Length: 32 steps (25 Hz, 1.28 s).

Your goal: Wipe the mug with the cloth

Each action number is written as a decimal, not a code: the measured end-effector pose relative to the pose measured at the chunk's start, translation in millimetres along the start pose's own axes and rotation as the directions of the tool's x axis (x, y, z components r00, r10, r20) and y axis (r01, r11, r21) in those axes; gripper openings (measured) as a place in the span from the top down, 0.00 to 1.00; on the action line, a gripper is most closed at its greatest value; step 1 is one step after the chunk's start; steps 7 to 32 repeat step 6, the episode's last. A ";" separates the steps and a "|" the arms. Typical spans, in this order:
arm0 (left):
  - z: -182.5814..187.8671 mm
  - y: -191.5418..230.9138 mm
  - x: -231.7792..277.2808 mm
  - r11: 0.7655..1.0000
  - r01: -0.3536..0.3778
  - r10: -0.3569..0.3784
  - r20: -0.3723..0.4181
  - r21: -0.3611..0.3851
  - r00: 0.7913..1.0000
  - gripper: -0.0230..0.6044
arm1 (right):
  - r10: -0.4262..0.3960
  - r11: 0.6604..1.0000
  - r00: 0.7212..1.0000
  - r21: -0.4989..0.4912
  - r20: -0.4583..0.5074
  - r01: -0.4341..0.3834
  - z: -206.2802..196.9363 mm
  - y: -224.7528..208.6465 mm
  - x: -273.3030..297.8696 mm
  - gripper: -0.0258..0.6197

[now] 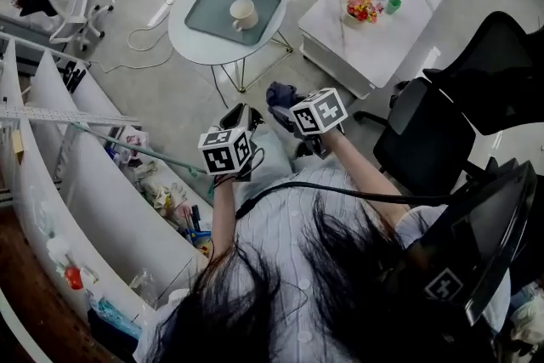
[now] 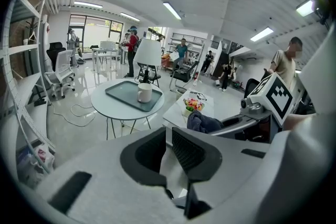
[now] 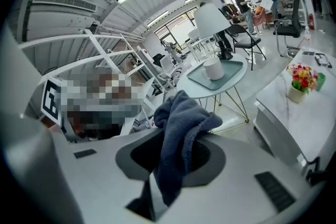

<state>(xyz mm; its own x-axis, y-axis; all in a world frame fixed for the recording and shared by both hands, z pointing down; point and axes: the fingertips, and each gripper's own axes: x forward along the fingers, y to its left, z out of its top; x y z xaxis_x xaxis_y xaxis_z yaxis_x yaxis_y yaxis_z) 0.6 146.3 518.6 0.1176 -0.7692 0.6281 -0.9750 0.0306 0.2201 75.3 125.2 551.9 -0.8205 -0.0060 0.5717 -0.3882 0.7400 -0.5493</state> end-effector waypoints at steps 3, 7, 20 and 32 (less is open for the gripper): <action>-0.8 1.8 -0.8 1.000 -0.009 0.009 0.001 -0.008 1.000 0.88 | 0.001 1.000 1.000 -0.013 -0.003 -0.001 3.1 0.3 0.5 0.82; 4.4 6.3 -2.1 1.000 -0.029 0.029 0.012 -0.006 1.000 0.88 | 0.031 0.999 0.999 -0.019 -0.004 -0.031 8.2 3.5 4.6 0.82; 4.4 6.3 -2.1 1.000 -0.029 0.029 0.012 -0.006 1.000 0.88 | 0.031 0.999 0.999 -0.019 -0.004 -0.031 8.2 3.5 4.6 0.82; 4.4 6.3 -2.1 1.000 -0.029 0.029 0.012 -0.006 1.000 0.88 | 0.031 0.999 0.999 -0.019 -0.004 -0.031 8.2 3.5 4.6 0.82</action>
